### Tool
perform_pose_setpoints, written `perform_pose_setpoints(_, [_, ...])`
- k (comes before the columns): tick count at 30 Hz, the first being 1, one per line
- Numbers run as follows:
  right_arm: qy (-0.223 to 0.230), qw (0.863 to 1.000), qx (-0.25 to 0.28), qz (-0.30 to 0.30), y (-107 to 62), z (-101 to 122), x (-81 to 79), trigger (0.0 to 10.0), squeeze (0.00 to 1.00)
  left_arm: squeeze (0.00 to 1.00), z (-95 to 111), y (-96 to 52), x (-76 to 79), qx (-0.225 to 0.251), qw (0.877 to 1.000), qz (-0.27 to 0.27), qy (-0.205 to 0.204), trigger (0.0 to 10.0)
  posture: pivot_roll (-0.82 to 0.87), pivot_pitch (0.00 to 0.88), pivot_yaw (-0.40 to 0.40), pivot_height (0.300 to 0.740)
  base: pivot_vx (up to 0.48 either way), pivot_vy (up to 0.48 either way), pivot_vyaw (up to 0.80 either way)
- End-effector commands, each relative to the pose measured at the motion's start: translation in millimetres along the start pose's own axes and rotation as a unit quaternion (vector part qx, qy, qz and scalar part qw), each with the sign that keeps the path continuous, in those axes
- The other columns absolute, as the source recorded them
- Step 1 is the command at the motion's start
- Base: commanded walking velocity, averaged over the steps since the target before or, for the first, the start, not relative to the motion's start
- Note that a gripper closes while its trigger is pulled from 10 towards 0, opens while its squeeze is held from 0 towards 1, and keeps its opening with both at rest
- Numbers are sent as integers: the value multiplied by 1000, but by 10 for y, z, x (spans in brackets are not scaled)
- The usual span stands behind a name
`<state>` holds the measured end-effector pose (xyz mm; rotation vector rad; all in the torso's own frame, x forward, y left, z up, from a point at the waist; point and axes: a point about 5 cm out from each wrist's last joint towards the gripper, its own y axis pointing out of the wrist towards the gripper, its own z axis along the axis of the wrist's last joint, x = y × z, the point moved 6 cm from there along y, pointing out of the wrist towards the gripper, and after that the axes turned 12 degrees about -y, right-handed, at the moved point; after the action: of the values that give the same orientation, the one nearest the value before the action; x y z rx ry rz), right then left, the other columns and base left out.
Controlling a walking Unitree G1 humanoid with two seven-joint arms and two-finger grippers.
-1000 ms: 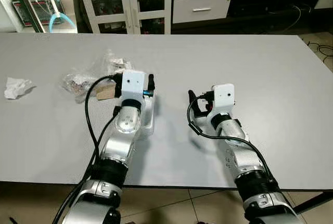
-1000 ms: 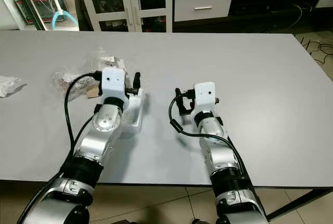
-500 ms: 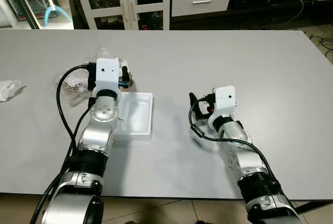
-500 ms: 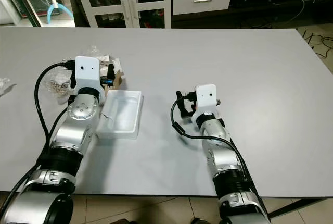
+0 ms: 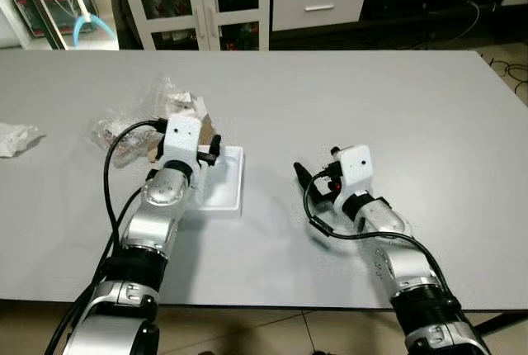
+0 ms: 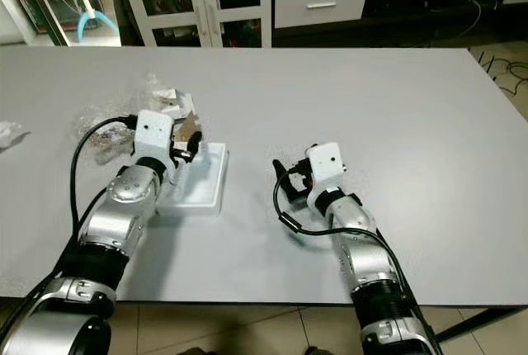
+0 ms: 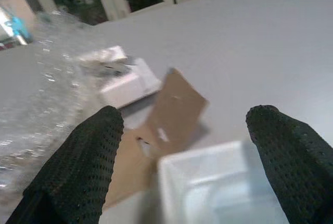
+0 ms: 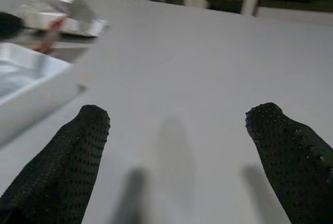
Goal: Picking trash to rubbish bin
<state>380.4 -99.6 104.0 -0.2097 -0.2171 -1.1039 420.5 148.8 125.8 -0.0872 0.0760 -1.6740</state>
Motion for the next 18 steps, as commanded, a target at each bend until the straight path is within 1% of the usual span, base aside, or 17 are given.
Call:
perform_pose_setpoints(1, [3, 1000, 12, 16, -21, 74, 14, 10000, 0, 0, -37, -16, 43, -8, 1000, -11, -3, 10000, -88, 23, 44, 740, 0, 0, 0])
perform_pose_setpoints(3, [-6, 999, 21, 41, -47, 126, 10, 10000, 0, 0, -56, -24, 96, -11, 1000, -22, -7, 10000, -90, 22, 43, 740, 0, 0, 0])
perform_pose_setpoints(8, [5, 998, 31, 51, -71, 196, 48, 10000, 0, 0, -69, -26, 131, -12, 999, -27, -10, 10000, -89, 22, 39, 740, 0, 0, 0])
perform_pose_setpoints(11, [41, 995, 15, 88, -124, 182, -25, 10000, 0, 0, -72, -28, 149, -12, 999, -29, -10, 10000, -90, 27, 35, 740, 0, 0, 0])
perform_pose_setpoints(15, [61, 992, 5, 112, -186, 163, -89, 10000, 0, 0, -33, -27, 198, -4, 999, -32, -4, 10000, -91, 31, 33, 740, 0, 0, 0])
perform_pose_setpoints(18, [71, 991, -3, 115, -199, 139, -98, 10000, 0, 0, 5, -23, 213, 3, 999, -33, -8, 10000, -92, 30, 33, 740, 0, 0, 0])
